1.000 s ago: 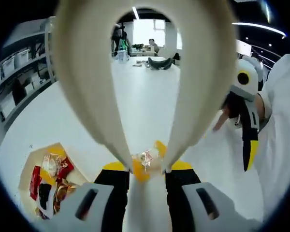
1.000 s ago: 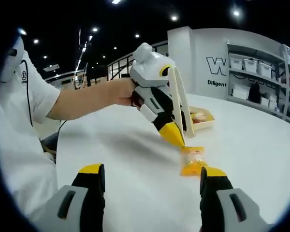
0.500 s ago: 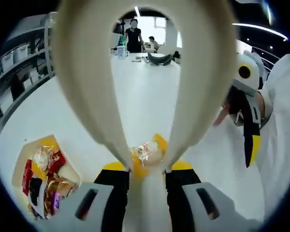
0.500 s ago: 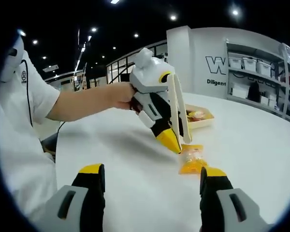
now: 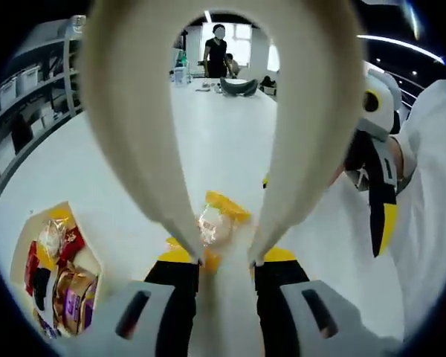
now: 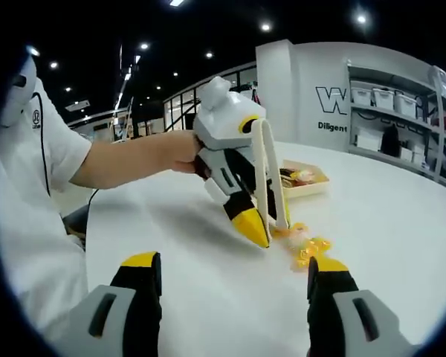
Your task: Place the target food into the container with the food tongs after gripping and lifting it, then release it inside without dropping or visibly crushing the food.
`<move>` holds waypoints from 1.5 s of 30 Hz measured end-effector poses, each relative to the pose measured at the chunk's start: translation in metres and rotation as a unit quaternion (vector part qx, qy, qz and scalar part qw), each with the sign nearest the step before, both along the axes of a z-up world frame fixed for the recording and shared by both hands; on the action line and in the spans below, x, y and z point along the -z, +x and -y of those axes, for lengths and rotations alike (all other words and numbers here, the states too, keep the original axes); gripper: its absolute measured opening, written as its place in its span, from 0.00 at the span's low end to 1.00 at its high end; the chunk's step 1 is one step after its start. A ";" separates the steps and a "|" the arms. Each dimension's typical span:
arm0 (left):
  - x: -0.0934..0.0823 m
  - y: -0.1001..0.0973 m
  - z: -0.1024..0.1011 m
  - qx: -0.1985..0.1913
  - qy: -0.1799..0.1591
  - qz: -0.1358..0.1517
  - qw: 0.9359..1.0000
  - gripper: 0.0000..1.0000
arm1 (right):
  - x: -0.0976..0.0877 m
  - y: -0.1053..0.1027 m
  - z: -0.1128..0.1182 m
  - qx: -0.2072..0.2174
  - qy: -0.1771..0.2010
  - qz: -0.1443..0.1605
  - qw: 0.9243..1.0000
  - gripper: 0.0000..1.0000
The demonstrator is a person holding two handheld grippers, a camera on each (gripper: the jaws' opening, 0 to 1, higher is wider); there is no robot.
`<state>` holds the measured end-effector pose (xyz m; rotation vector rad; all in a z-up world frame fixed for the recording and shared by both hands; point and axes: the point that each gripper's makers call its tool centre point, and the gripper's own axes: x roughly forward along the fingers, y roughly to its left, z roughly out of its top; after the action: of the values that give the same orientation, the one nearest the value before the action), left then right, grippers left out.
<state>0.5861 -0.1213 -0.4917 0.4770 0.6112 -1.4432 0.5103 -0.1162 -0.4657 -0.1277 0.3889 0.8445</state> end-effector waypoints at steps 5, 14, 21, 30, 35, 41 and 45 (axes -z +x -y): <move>-0.001 -0.010 0.005 0.010 -0.002 -0.001 1.000 0.28 | 0.000 0.000 0.000 0.000 0.000 0.000 1.000 0.79; -0.023 0.003 0.011 -0.008 -0.030 0.017 0.999 0.28 | 0.000 0.000 0.000 0.001 0.000 0.000 1.000 0.79; -0.028 0.018 0.020 -0.029 -0.033 0.041 0.998 0.29 | 0.001 0.000 0.000 -0.001 0.000 0.000 1.000 0.79; -0.021 0.029 0.030 -0.047 -0.027 0.038 0.998 0.29 | 0.002 0.000 0.003 0.002 0.001 -0.002 1.000 0.79; -0.016 0.031 0.033 -0.055 -0.022 0.034 0.998 0.29 | 0.002 0.000 0.003 0.002 0.002 -0.001 1.000 0.80; -0.008 0.032 0.036 -0.060 -0.012 0.026 0.998 0.29 | 0.002 0.000 0.004 0.002 0.002 -0.001 1.000 0.80; -0.004 0.032 0.038 -0.061 -0.009 0.018 0.998 0.29 | 0.001 0.000 0.005 0.002 0.002 0.000 1.000 0.80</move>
<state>0.6179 -0.1588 -0.4874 0.4428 0.5883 -1.3200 0.5108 -0.1211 -0.4667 -0.1232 0.3884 0.8407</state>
